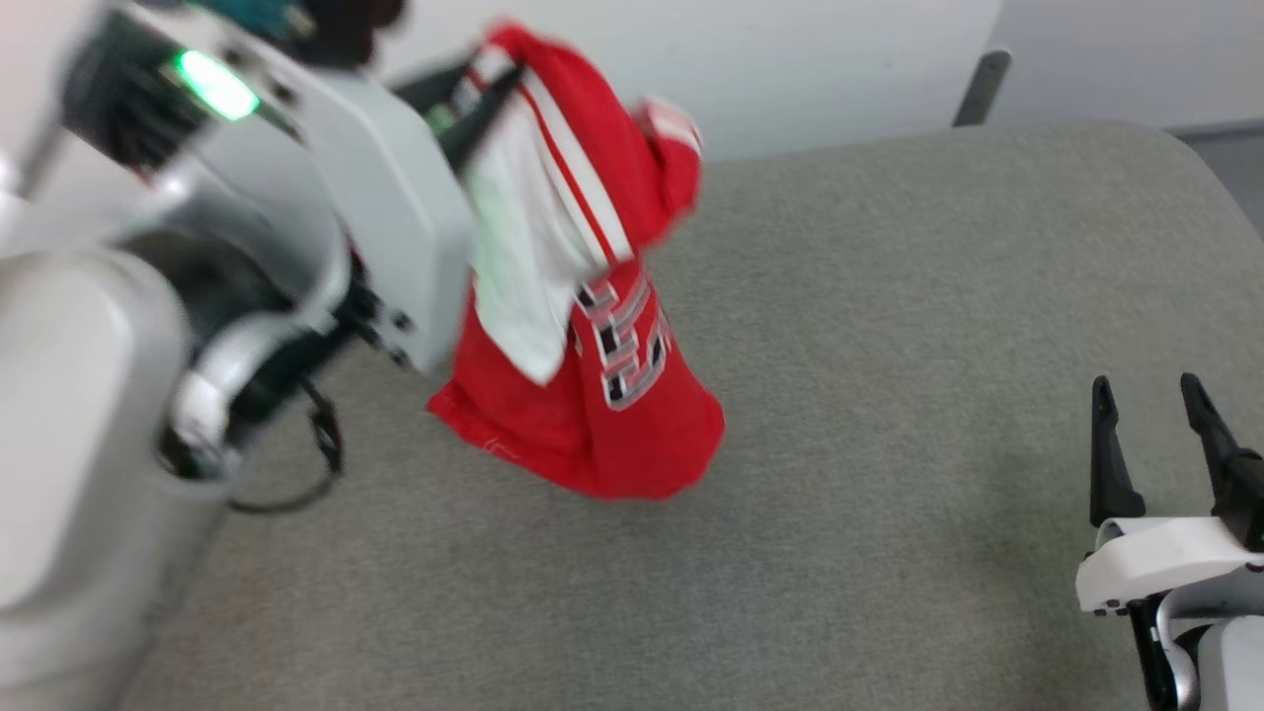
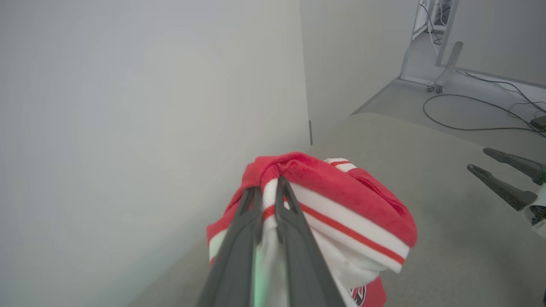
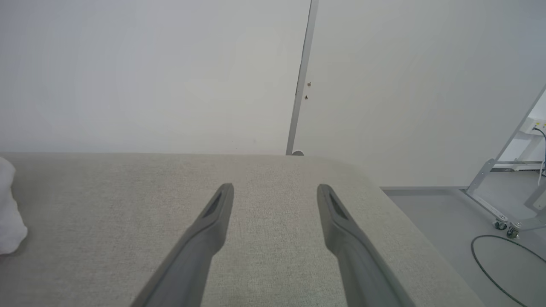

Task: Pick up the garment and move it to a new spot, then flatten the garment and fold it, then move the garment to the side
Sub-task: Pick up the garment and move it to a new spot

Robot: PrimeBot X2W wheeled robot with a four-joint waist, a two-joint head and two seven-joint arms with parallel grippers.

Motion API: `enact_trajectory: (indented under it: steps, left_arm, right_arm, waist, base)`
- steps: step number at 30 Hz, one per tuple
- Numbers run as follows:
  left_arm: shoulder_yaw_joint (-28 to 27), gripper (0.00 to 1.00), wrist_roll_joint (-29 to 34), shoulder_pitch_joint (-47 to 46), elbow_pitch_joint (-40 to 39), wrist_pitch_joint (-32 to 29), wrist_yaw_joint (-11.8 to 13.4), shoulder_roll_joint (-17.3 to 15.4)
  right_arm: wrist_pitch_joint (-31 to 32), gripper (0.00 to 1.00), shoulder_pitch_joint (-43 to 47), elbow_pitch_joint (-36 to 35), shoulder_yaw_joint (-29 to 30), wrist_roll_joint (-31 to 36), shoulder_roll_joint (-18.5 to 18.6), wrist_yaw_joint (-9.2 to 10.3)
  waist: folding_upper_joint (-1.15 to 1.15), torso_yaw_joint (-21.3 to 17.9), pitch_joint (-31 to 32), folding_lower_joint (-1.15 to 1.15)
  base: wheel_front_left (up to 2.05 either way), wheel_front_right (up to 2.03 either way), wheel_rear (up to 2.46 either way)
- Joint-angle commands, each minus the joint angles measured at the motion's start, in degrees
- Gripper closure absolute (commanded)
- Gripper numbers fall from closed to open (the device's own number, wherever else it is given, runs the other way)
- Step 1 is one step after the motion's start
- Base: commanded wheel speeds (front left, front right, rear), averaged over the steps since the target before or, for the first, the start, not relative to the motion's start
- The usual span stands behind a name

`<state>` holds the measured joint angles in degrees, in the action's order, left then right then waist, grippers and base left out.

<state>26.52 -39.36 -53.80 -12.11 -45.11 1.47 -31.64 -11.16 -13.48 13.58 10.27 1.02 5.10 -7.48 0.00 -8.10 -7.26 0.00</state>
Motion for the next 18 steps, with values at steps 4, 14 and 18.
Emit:
enact_trajectory:
  steps: [4,14,18]
  left_arm:
    - [2.7,1.00,-0.4,5.0,-0.5,-1.1,1.5,1.2]
    - [7.3,1.00,-2.5,15.8,5.3,-1.4,1.1,0.7]
    - [8.4,1.00,-3.1,18.7,10.3,-0.9,0.3,0.5]
  right_arm:
    - [-1.3,0.00,0.2,2.1,-0.1,0.3,-1.0,-0.02]
    - [-3.1,0.00,-1.3,6.4,-0.9,-0.2,-1.8,-0.02]
    - [-3.4,0.00,-1.5,7.5,-1.4,-0.3,-2.0,-0.01]
  waist:
    - [0.00,-3.0,-2.9,0.00]
    - [0.00,-3.8,-3.8,0.00]
    - [0.00,-3.7,-3.7,0.00]
  base:
    - [0.00,0.00,0.00]
    - [0.00,0.00,0.00]
    - [0.00,0.00,0.00]
